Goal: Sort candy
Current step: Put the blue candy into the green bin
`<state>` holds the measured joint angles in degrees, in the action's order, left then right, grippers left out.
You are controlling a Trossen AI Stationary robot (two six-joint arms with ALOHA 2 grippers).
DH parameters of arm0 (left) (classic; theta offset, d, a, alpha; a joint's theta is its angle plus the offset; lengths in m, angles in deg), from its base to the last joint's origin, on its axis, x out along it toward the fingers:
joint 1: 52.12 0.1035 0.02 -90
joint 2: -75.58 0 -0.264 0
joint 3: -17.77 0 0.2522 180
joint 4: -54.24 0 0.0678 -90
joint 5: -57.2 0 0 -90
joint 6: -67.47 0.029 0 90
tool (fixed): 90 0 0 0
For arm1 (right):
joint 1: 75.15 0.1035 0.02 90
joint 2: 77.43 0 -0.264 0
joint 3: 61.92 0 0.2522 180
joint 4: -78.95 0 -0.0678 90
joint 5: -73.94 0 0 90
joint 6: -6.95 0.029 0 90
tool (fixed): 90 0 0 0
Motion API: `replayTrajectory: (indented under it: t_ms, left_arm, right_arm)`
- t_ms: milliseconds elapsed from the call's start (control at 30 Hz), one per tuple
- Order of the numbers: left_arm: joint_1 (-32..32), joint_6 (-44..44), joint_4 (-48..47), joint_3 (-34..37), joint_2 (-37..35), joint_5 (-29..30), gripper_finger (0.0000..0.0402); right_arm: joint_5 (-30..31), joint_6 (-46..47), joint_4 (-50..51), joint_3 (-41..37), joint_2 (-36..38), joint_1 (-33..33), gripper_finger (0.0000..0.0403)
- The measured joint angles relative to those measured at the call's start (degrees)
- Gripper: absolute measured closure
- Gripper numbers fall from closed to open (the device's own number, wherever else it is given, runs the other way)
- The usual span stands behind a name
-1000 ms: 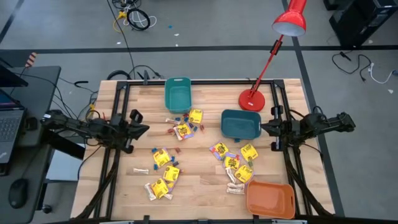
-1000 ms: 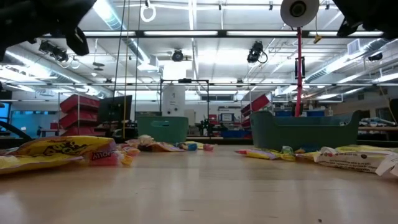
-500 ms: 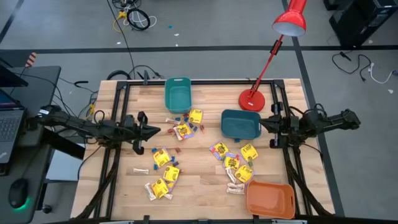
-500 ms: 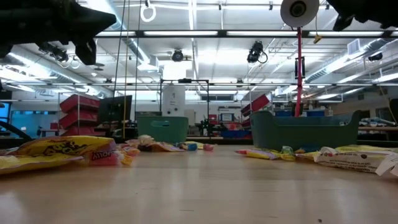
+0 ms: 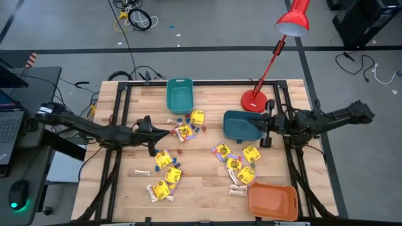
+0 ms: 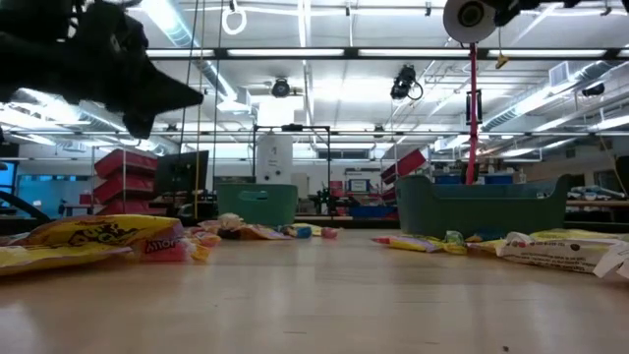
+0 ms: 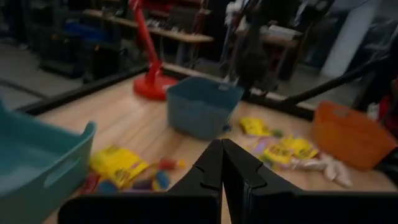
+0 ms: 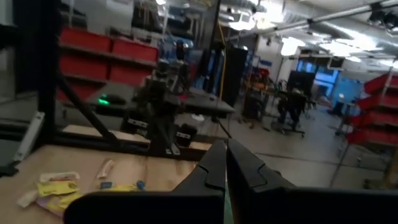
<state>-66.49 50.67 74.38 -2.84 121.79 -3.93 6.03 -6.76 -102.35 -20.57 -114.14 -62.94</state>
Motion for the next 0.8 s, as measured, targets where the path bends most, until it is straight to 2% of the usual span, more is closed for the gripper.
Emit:
replayTrajectory:
  t_ms: [367,467,533,700,800]
  left_arm:
    - [0.0,-0.2,-5.2,-0.2,3.0,-0.2,0.0394]
    - [0.0,-0.3,-10.1,-2.7,3.0,-8.0,0.0394]
    - [0.0,-1.2,-17.1,-5.6,3.0,-14.4,0.0394]
    - [0.0,-6.8,-43.3,-14.2,3.0,-28.9,0.0394]
    - [0.0,-9.2,-53.6,-16.8,3.0,-31.5,0.0394]
  right_arm:
    - [3.7,0.4,9.9,14.0,-12.3,0.0,0.04]
    - [4.9,0.2,12.3,16.2,-14.5,0.0,0.04]
    - [5.0,0.2,13.0,16.6,-15.6,0.0,0.04]
    - [5.0,1.6,13.5,16.7,-17.4,0.0,0.04]
    - [4.9,3.4,13.9,16.7,-18.3,0.0,0.04]
